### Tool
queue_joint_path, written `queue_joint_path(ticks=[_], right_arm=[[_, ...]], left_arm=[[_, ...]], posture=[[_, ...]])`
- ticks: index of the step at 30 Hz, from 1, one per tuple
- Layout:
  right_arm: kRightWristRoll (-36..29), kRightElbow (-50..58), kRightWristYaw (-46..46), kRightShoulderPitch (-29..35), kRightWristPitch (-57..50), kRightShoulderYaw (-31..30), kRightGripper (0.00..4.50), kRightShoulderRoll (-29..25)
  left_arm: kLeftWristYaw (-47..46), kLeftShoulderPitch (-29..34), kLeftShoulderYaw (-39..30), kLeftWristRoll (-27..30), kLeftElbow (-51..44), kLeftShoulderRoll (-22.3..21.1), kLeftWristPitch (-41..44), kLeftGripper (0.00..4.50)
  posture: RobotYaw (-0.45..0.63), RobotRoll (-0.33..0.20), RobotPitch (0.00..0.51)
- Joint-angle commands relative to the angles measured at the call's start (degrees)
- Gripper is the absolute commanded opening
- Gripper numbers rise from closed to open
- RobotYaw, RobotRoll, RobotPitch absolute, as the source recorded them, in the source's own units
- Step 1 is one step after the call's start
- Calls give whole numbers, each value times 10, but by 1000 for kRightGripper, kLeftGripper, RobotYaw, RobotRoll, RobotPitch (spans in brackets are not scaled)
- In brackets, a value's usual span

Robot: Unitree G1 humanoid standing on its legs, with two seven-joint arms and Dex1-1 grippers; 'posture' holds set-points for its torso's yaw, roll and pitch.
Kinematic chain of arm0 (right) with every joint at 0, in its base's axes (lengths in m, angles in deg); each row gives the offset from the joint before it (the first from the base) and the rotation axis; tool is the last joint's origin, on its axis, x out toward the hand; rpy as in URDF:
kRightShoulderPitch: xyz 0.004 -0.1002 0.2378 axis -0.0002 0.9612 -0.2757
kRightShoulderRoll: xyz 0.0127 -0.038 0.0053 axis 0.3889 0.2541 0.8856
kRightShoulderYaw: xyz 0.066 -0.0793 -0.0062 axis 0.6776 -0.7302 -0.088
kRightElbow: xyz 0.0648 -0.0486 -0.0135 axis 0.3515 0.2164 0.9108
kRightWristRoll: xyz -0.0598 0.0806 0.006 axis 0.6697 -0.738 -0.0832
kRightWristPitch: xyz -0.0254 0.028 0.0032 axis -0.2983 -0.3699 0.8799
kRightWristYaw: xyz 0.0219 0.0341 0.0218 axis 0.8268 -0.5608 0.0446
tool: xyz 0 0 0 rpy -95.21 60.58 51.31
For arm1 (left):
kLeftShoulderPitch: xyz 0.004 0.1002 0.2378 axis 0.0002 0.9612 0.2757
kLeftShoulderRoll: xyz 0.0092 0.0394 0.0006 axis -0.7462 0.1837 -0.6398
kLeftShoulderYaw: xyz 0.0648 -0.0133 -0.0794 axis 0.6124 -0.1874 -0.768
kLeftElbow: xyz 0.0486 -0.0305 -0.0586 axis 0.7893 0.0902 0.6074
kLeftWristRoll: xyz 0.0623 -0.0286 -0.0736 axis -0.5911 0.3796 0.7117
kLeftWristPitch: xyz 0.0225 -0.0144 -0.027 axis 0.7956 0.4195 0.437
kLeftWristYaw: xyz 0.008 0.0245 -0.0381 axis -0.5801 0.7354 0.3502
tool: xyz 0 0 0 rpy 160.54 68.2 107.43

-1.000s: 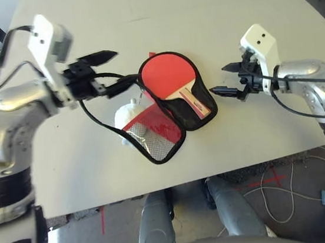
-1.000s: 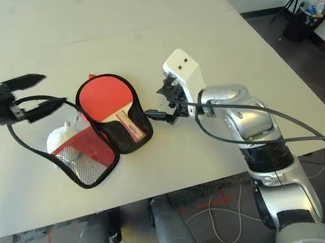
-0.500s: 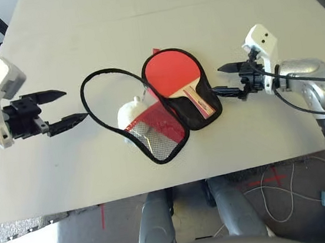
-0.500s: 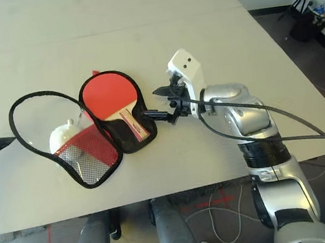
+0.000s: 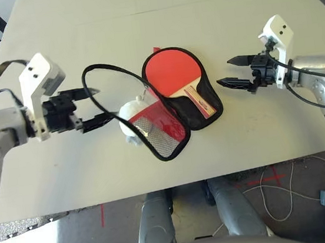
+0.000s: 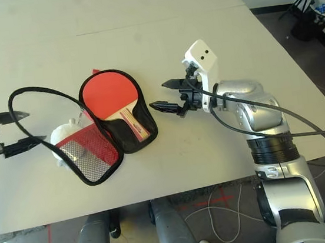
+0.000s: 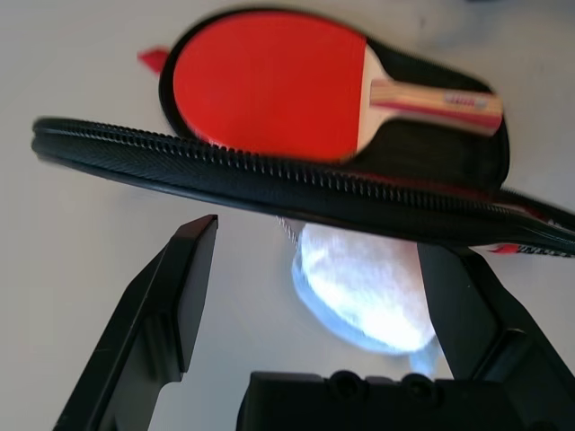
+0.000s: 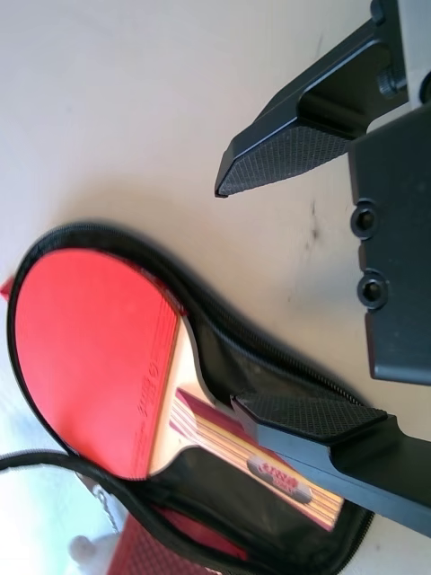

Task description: Store the ping-pong paddle in its case and zip it.

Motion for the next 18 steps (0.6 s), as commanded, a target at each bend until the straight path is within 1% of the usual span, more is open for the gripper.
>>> queue_joint_path(ticks=[1,4,6,8,9,11,14,15,18], right_arm=[[-10,-26,17,0,-8,27,4477,0],[-16,-40,29,-2,-8,43,4477,5],[-23,-47,35,-2,-8,54,4477,9],[-29,-53,40,-2,-10,62,4477,11],[-31,-55,41,-3,-12,65,4477,12],[-40,-61,40,-1,12,80,4477,20],[-33,-63,19,9,73,82,4477,20],[-37,-65,11,11,77,83,4477,20],[-82,-94,-24,-3,-22,82,4477,10]], left_arm=[[-36,-40,58,29,-40,67,21,4500],[-76,-73,97,17,-42,143,7,4500],[-95,-83,122,9,-42,189,-6,4500],[-111,-86,138,5,-42,228,-16,4500],[-116,-87,142,3,-41,240,-19,4500],[-111,-87,144,-4,-33,241,-28,4500],[-96,-86,131,-11,-15,220,-37,4500],[-92,-85,129,-12,-12,214,-39,4500],[-82,-79,129,-17,-3,199,-49,4500]], posture=[[5,0,280],[-3,0,278],[-13,0,276],[-18,0,276],[-20,0,276],[-27,0,275],[-27,0,274],[-26,0,273],[-26,0,272]])
